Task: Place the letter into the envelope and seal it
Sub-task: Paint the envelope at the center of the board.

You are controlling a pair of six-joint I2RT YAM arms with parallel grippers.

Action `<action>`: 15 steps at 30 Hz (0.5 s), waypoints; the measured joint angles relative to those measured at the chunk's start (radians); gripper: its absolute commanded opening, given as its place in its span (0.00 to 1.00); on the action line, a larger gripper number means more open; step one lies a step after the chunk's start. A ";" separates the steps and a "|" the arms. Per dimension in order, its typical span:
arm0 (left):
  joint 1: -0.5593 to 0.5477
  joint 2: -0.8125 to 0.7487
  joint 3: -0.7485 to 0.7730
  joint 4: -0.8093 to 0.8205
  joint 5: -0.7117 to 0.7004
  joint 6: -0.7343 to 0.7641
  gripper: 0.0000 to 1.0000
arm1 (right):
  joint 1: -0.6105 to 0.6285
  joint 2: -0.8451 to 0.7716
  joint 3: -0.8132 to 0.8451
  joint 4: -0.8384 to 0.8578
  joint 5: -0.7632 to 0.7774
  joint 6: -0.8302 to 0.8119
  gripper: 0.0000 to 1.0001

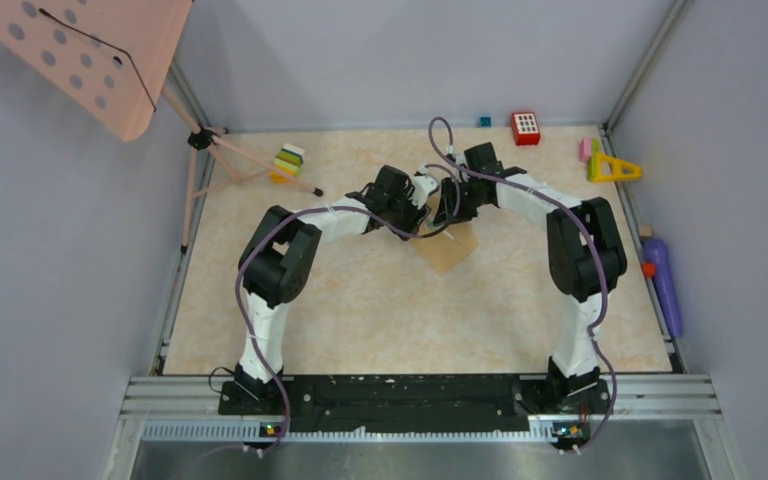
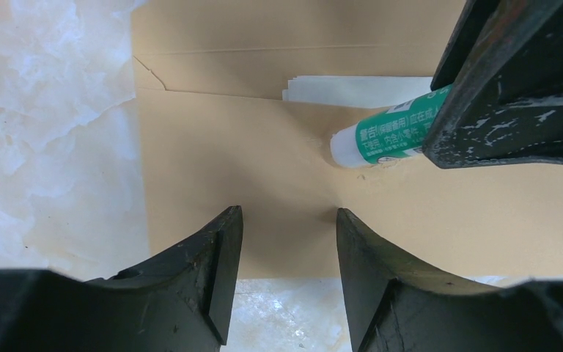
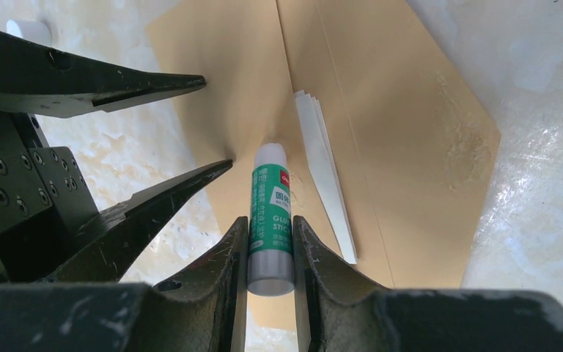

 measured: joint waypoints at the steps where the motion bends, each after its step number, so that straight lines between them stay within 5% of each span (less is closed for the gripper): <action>1: 0.000 0.000 0.000 0.000 0.000 0.000 0.55 | 0.000 0.000 -0.003 0.006 -0.001 0.003 0.00; 15: -0.003 0.000 0.000 0.000 0.000 0.007 0.54 | 0.000 0.021 -0.013 0.109 -0.010 0.061 0.00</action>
